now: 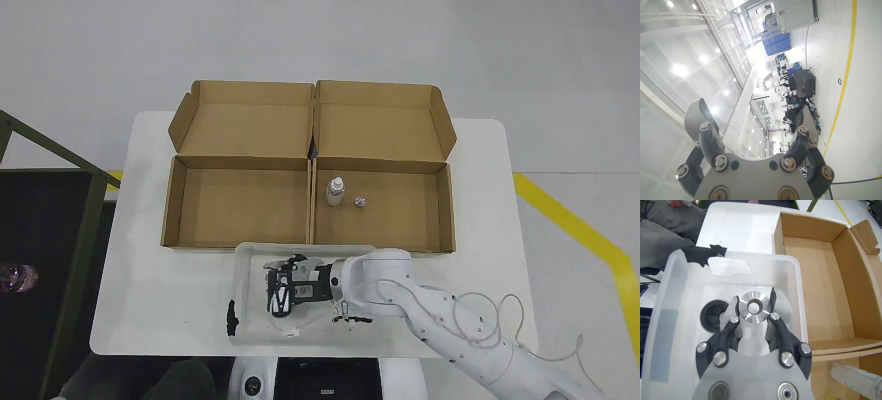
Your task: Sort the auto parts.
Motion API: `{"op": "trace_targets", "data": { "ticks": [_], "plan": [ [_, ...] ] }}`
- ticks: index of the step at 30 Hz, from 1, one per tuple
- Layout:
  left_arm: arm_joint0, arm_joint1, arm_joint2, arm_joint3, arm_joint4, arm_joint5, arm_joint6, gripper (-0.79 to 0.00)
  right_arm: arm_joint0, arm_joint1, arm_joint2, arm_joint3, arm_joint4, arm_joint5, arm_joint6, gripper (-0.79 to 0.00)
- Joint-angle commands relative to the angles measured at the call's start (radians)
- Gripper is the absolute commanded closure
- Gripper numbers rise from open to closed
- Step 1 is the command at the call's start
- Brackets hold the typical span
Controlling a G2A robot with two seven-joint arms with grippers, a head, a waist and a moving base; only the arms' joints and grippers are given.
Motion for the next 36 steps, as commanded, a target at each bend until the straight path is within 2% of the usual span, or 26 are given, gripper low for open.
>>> {"op": "trace_targets", "data": {
  "ticks": [1,14,22,36],
  "plan": [
    [0.000,0.000,0.000,0.000,0.000,0.000,0.000,-0.785,-0.009,0.003,0.013,-0.011,0.000,-0.007,-0.021,0.000],
    [0.000,0.000,0.000,0.000,0.000,0.000,0.000,-0.785,-0.043,0.014,0.099,-0.059,0.073,-0.037,-0.143,0.000],
    [0.000,0.000,0.000,0.000,0.000,0.000,0.000,-0.785,-0.051,0.023,0.166,-0.098,0.100,-0.049,-0.172,0.000],
    [0.000,0.000,0.000,0.000,0.000,0.000,0.000,-0.785,-0.015,0.018,0.224,-0.037,0.160,-0.032,-0.213,0.000]
  ]
}}
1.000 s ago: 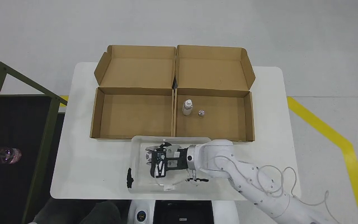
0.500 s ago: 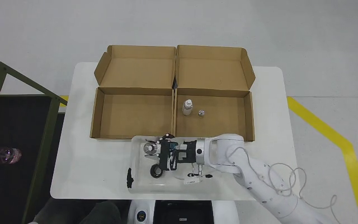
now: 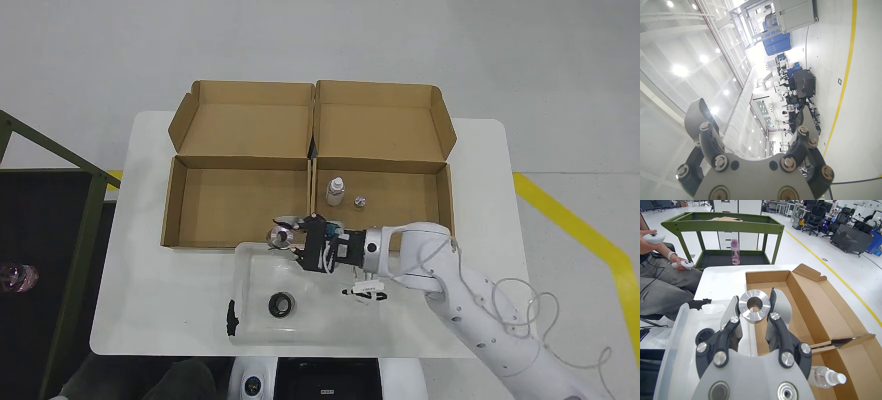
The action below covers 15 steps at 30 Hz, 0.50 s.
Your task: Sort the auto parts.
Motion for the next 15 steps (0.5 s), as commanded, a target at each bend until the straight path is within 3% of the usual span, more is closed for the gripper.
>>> {"op": "trace_targets", "data": {
  "ticks": [1,15],
  "plan": [
    [0.000,0.000,0.000,0.000,0.000,0.000,0.000,-0.785,0.010,-0.002,0.005,0.010,0.006,0.006,-0.001,0.000],
    [0.000,0.000,0.000,0.000,0.000,0.000,0.000,-0.785,0.135,-0.037,-0.048,0.085,-0.021,0.086,0.116,0.000]
  ]
}}
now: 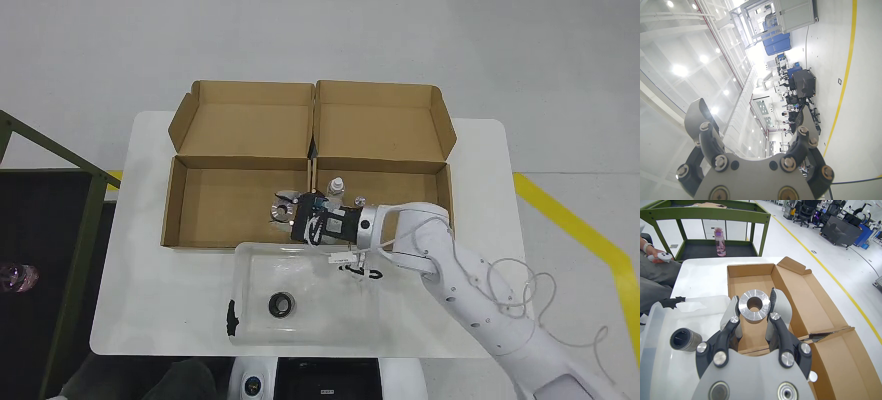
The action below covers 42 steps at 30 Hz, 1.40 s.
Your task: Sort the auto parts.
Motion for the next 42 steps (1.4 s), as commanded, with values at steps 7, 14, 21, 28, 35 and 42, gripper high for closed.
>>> {"op": "trace_targets", "data": {
  "ticks": [7,14,21,28,35,42],
  "plan": [
    [0.000,0.000,0.000,0.000,0.000,0.000,0.000,-0.785,0.093,-0.035,-0.062,0.128,0.008,0.032,0.031,0.000],
    [0.000,0.000,0.000,0.000,0.000,0.000,0.000,-0.785,0.166,-0.070,-0.125,0.221,-0.001,0.055,0.090,0.000],
    [0.000,0.000,0.000,0.000,0.000,0.000,0.000,-0.785,0.230,-0.108,-0.183,0.309,-0.014,0.085,0.149,0.000],
    [0.000,0.000,0.000,0.000,0.000,0.000,0.000,-0.785,0.282,-0.147,-0.228,0.397,-0.017,0.105,0.182,0.000],
    [0.000,0.000,0.000,0.000,0.000,0.000,0.000,-0.785,0.319,-0.182,-0.267,0.460,-0.036,0.106,0.197,-0.003],
    [0.000,0.000,0.000,0.000,0.000,0.000,0.000,-0.785,0.340,-0.210,-0.289,0.511,-0.059,0.122,0.217,-0.043]
  ]
}}
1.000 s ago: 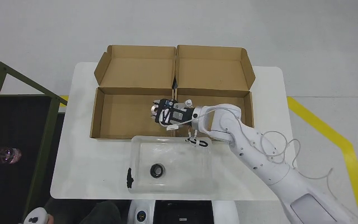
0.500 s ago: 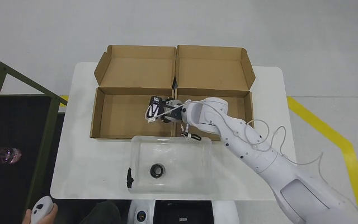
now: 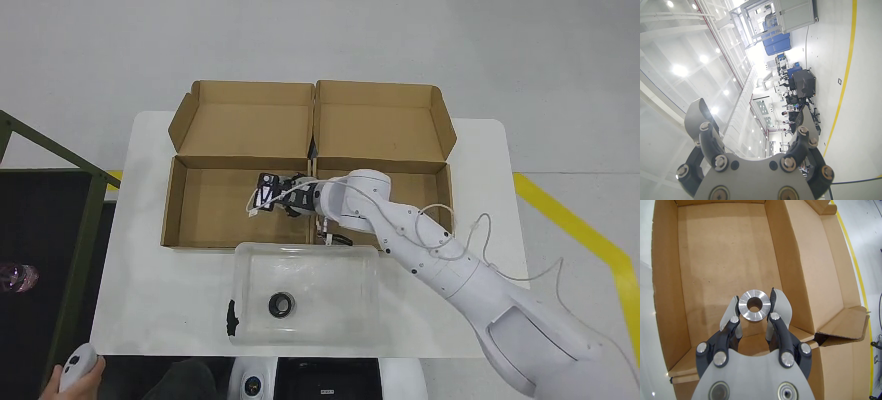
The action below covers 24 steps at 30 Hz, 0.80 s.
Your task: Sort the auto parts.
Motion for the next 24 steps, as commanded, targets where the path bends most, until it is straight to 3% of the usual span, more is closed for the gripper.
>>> {"op": "trace_targets", "data": {
  "ticks": [1,5,12,18,24],
  "plan": [
    [0.000,0.000,0.000,0.000,0.000,0.000,0.000,-0.785,0.003,-0.007,-0.005,0.013,-0.009,0.007,0.004,-0.055],
    [0.000,0.000,0.000,0.000,0.000,0.000,0.000,-0.785,0.003,-0.020,-0.013,0.036,-0.022,0.018,0.012,-0.105],
    [0.000,0.000,0.000,0.000,0.000,0.000,0.000,-0.785,0.007,-0.037,-0.015,0.056,-0.047,0.023,0.023,-0.299],
    [0.000,0.000,0.000,0.000,0.000,0.000,0.000,-0.785,0.006,-0.045,-0.007,0.050,-0.061,0.015,0.033,-0.323],
    [0.000,0.000,0.000,0.000,0.000,0.000,0.000,-0.785,-0.018,-0.032,0.044,-0.064,-0.067,-0.006,0.021,-0.360]
  ]
}}
